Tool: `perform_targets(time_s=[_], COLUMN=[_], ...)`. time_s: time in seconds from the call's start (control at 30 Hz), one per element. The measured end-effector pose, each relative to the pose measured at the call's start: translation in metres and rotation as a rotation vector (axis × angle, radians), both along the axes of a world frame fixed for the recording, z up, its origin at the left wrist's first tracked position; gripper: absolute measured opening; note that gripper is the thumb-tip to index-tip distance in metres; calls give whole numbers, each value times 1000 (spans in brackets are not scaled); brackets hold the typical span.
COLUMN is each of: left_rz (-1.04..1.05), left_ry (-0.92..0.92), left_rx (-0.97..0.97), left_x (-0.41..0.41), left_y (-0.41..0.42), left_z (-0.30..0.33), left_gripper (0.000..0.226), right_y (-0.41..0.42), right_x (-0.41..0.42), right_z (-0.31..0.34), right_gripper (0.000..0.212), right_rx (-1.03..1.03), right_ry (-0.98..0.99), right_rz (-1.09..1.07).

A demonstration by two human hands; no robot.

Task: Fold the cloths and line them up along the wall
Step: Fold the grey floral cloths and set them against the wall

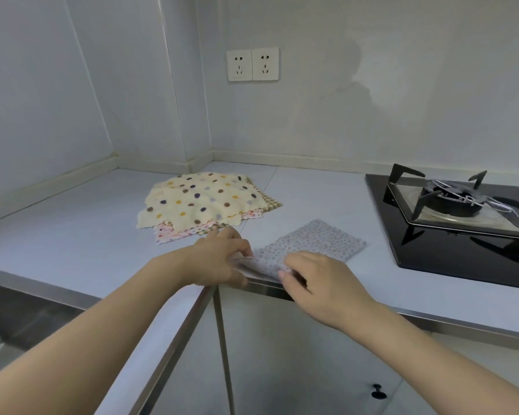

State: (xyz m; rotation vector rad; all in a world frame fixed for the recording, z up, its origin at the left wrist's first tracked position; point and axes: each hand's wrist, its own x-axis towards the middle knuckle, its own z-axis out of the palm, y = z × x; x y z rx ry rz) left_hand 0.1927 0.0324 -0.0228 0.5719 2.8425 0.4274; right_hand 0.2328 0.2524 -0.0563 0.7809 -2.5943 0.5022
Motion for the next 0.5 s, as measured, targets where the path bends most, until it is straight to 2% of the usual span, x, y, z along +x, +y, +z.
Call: perform_targets(time_s=[0.13, 0.2, 0.3, 0.4, 0.5], left_rz=[82, 112, 163, 217, 233], left_ry=[-35, -44, -101, -22, 120], left_rx=[471, 639, 835, 772, 517], left_x=[-1, -9, -36, -65, -85], left_y=[9, 25, 57, 95, 124], left_z=[4, 9, 8, -1, -18], left_gripper=[22, 13, 14, 11, 14], right_y=[14, 24, 49, 76, 95], right_x=[-1, -8, -28, -49, -64], right_z=[14, 19, 21, 12, -2], right_gripper=[45, 46, 44, 43, 43], right_rx=[-392, -449, -496, -386, -222], right_ry=[-243, -255, -235, -236, -216], right_rz=[-26, -79, -228, -406, -485])
